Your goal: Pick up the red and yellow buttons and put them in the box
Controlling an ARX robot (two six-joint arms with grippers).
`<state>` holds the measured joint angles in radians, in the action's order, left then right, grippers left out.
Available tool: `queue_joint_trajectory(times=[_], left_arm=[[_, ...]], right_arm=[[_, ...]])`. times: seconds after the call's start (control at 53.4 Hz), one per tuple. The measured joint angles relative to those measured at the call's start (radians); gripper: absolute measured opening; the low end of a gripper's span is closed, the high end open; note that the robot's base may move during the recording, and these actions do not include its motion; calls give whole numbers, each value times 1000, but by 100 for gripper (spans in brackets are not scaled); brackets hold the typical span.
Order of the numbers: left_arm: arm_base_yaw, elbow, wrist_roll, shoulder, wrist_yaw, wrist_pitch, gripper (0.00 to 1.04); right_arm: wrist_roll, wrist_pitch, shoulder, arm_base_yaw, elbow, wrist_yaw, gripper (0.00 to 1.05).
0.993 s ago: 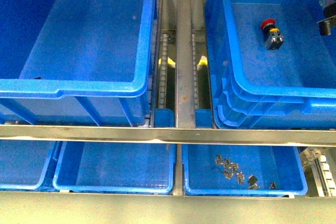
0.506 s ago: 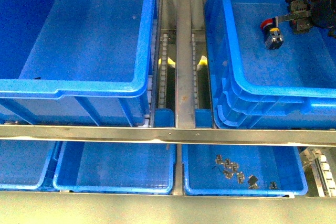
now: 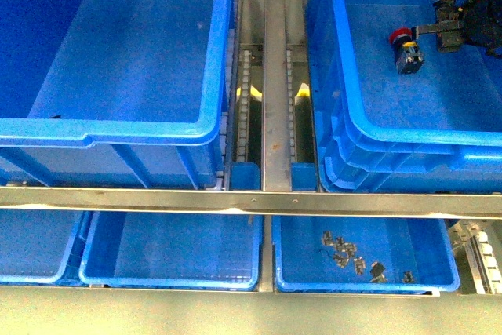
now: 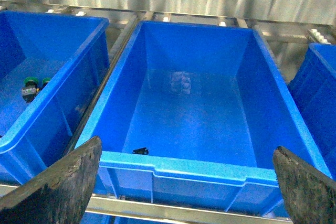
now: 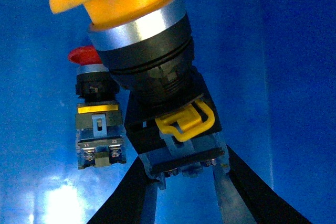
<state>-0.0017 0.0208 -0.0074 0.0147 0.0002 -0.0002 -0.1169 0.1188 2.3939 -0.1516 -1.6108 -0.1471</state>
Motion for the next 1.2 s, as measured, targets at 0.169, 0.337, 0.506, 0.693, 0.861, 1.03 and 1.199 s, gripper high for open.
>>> queue_joint_trajectory(times=[0.169, 0.337, 0.506, 0.693, 0.861, 1.03, 1.199], left_arm=[[0, 0, 0, 0, 0, 0, 97], [0, 0, 0, 0, 0, 0, 97], [0, 0, 0, 0, 0, 0, 97], [0, 0, 0, 0, 0, 0, 97], [0, 0, 0, 0, 0, 0, 97], [0, 0, 0, 0, 0, 0, 97], [0, 0, 0, 0, 0, 0, 97]], right_arm=[[32, 75, -21, -10, 47, 54, 72], [38, 153, -130, -42, 182, 131, 99], [14, 233, -286, -84, 356, 214, 98], [-32, 304, -512, -165, 634, 360, 98], [-42, 303, -715, -257, 822, 478, 98], [-30, 255, -913, -330, 935, 586, 98], [4, 97, -1159, -423, 1051, 723, 98]])
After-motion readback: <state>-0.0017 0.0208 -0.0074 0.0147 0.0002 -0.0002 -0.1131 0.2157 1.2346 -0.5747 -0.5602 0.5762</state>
